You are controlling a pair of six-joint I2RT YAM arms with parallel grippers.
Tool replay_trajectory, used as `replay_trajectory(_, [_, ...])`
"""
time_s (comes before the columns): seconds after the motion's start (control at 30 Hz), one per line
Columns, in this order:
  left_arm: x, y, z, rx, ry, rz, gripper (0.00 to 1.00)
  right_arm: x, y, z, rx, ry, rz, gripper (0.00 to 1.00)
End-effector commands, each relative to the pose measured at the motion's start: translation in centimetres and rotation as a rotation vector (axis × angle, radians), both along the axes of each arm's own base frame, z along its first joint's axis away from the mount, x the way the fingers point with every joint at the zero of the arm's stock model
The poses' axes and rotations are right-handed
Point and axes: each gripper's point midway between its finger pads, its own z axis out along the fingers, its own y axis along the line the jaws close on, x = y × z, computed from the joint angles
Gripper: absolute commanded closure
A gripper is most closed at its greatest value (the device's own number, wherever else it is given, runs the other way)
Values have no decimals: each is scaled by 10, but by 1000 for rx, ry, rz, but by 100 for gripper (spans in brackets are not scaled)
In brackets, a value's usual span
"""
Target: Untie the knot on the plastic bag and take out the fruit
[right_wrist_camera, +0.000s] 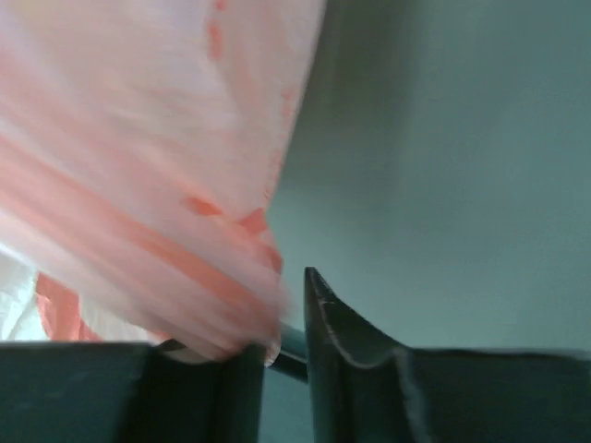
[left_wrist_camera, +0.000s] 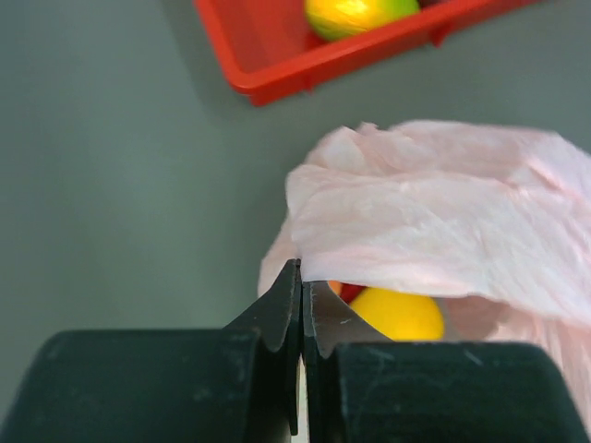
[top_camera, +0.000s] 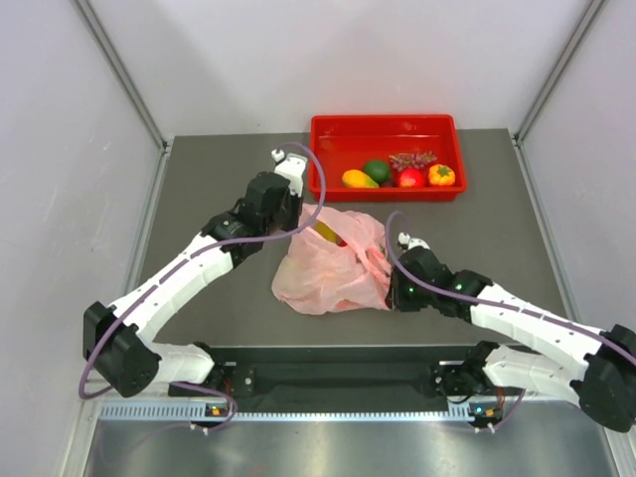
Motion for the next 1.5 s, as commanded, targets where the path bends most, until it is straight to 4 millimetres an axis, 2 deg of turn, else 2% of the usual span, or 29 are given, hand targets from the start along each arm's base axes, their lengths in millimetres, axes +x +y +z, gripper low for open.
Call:
replay_trajectory(0.0, [24, 19, 40, -50, -135, 108, 100, -24, -28, -11, -115, 39, 52, 76])
replay_trajectory(0.03, [27, 20, 44, -56, -147, 113, 100, -28, -32, -8, -118, 38, 57, 73])
replay_trajectory(0.1, [30, 18, 53, -65, -164, 96, 100, -30, -31, -3, -103, 20, 93, 61])
replay_trajectory(0.13, [30, 14, 53, -67, -161, 76, 100, -31, -26, 4, -70, -1, 133, 56])
replay_trajectory(0.17, [27, 3, 55, -87, -152, 16, 100, -31, -23, 9, -54, -16, 154, 45])
replay_trajectory(0.2, [24, -3, 58, -99, -149, -23, 100, -31, -18, 16, -30, -37, 187, 39])
replay_trajectory(0.27, [22, -13, 59, -124, -137, -72, 100, -31, -2, 40, 58, -102, 267, 28])
replay_trajectory(0.3, [20, -17, 63, -140, -139, -88, 100, -30, 3, 49, 89, -128, 285, 25])
replay_trajectory(0.33, [18, -19, 66, -148, -141, -106, 100, -28, 8, 67, 133, -176, 306, 23])
replay_trajectory(0.37, [10, -28, 69, -173, -131, -166, 100, -26, 10, 78, 145, -205, 308, 21])
replay_trajectory(0.4, [8, -31, 73, -180, -137, -189, 100, -24, 9, 87, 150, -230, 308, 20])
replay_trajectory(0.43, [3, -32, 80, -192, -146, -212, 100, -19, 10, 106, 158, -282, 312, 20])
replay_trajectory(0.47, [0, -33, 85, -200, -157, -228, 100, -18, 9, 113, 153, -295, 316, 18])
replay_trajectory(0.5, [-7, -36, 97, -219, -177, -265, 100, -16, 10, 135, 177, -345, 327, 17])
replay_trajectory(0.6, [-15, -37, 123, -243, -220, -301, 100, -13, 2, 159, 149, -418, 339, 11])
replay_trajectory(0.63, [-17, -35, 132, -247, -237, -302, 100, -8, -1, 178, 141, -469, 326, 9])
replay_trajectory(0.7, [-17, -31, 149, -240, -280, -296, 100, -5, -6, 190, 123, -502, 315, 5])
replay_trajectory(0.73, [-16, -28, 151, -227, -283, -286, 100, 0, -11, 199, 96, -525, 298, 4])
replay_trajectory(0.8, [-15, -26, 163, -206, -314, -289, 100, 5, -16, 204, 67, -533, 275, 1])
replay_trajectory(0.83, [-15, -26, 158, -191, -295, -292, 100, 10, -16, 207, 44, -533, 262, 1])
replay_trajectory(0.87, [-15, -27, 163, -193, -299, -299, 100, 12, -16, 209, 37, -536, 258, 1])
replay_trajectory(0.97, [-21, -36, 154, -197, -249, -350, 100, 21, -12, 213, 20, -534, 246, 0])
replay_trajectory(1.03, [-28, -45, 141, -196, -206, -382, 100, 26, -6, 216, 23, -538, 245, 0])
replay_trajectory(1.23, [-61, -73, 71, -151, -29, -465, 100, 38, 8, 212, 3, -519, 265, 0])
replay_trajectory(1.37, [-77, -78, 27, -137, 68, -472, 100, 44, 17, 207, 4, -496, 259, 0])
replay_trajectory(1.43, [-79, -77, 19, -138, 77, -458, 100, 47, 23, 203, 18, -484, 251, 0])
replay_trajectory(1.47, [-82, -75, 6, -130, 105, -447, 100, 48, 25, 202, 19, -481, 244, 0])
